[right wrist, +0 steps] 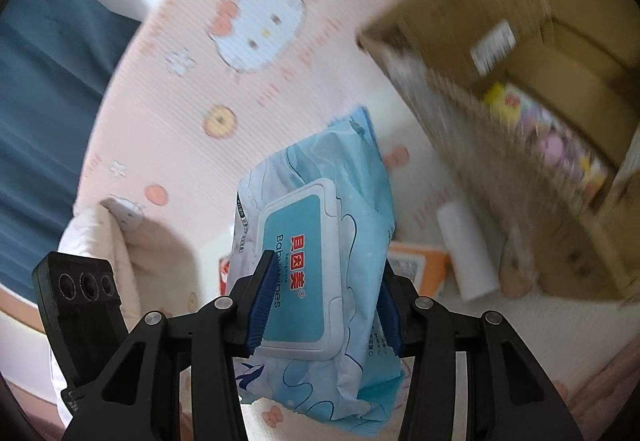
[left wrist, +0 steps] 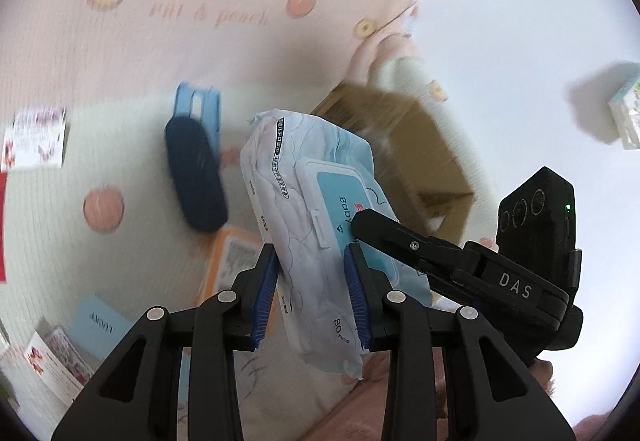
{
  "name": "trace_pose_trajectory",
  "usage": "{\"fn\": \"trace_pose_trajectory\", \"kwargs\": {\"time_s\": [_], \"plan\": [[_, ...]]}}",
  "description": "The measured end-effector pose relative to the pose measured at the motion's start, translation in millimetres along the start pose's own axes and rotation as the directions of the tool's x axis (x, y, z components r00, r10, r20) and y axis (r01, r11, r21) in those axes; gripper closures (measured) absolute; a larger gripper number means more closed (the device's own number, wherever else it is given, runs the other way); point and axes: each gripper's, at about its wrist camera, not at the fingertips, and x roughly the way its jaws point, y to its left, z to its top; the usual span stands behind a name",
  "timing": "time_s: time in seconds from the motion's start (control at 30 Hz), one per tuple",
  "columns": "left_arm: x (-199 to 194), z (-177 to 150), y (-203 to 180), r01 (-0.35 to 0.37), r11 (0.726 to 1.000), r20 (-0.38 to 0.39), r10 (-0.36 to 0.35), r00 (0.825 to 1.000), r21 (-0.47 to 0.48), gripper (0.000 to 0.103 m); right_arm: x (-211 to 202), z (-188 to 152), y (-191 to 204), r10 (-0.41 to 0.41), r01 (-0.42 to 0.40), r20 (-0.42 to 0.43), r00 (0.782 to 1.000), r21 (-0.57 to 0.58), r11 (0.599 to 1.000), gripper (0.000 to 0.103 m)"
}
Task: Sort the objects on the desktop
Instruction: 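Carry the baby-wipes pack over the cardboard box with the left gripper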
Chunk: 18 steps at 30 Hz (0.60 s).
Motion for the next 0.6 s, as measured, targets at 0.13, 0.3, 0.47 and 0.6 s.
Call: {"fn": "trace_pose_trajectory", "kwargs": {"time_s": [0.13,0.3,0.47,0.6], "plan": [[-0.7,19.8,-24.0,0.027,0.999,0.031,-0.027,0.999,0.022,0.066,-22.0,20.8,10.8,-0.001,0.003,0.035,0.999,-0.046,0.999,0.059],[8.1,37.4,-50.1,0.071,0.997,0.046,-0.073,0.996,0.04,0.066,-51.7,48.0,10.3,-0.034,0.041,0.083,0.996,-0.085,0.995,0.059],[37.4,55.3,-84.0,0.095,0.993,0.039,-0.098,0.994,0.075,0.066,-72.6,76.3,-9.0,-0.041,0.05,0.1,0.994,-0.09,0.995,0.059],[68.6,59.2,-105.2,0.108,0.991,0.02,-0.11,0.994,0.073,0.065,-85.3,103.1,-37.4,-0.059,0.066,0.08,0.995,-0.084,0.994,0.059]]}}
